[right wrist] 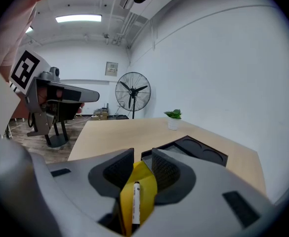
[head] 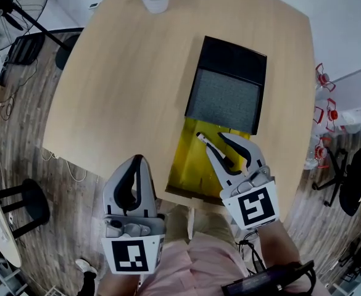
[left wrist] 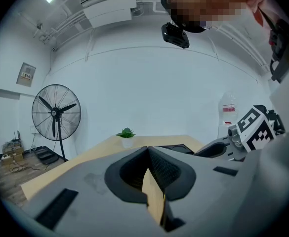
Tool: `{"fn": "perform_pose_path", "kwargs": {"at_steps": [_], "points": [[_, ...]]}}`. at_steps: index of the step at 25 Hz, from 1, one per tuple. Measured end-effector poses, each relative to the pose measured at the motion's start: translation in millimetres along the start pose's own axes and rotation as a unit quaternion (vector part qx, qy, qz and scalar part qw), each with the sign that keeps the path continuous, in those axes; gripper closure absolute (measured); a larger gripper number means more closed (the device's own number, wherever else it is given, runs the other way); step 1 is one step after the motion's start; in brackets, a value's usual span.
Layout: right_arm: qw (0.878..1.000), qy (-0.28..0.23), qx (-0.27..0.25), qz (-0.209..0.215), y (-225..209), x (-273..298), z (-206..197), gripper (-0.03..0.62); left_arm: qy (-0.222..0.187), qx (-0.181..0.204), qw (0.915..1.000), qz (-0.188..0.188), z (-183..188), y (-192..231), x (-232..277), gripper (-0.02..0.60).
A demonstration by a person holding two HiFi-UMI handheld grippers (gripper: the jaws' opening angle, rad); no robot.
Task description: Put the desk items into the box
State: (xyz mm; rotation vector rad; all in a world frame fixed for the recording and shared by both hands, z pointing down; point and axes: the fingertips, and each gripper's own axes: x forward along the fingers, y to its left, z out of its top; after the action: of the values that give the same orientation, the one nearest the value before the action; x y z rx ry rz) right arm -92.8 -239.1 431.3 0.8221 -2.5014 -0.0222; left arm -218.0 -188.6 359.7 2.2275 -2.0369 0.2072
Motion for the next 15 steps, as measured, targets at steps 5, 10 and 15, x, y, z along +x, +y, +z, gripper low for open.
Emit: {"fn": "perform_pose_path", "kwargs": {"at_steps": [5, 10, 15], "points": [[0.999, -0.031, 0.000, -0.023, -2, -21, 31, 0.480, -0.038, 0.004, 0.9992, -0.008, 32, -5, -11, 0.571], [0.992, -0.105, 0.016, -0.066, -8, -60, 82, 0.507, -0.064, -0.009, 0.9978, -0.012, 65, -19, -26, 0.571], [0.980, -0.166, 0.031, -0.108, -8, -102, 126, 0.551, -0.115, 0.005, 0.9930, -0.026, 109, -34, -41, 0.571]]}}
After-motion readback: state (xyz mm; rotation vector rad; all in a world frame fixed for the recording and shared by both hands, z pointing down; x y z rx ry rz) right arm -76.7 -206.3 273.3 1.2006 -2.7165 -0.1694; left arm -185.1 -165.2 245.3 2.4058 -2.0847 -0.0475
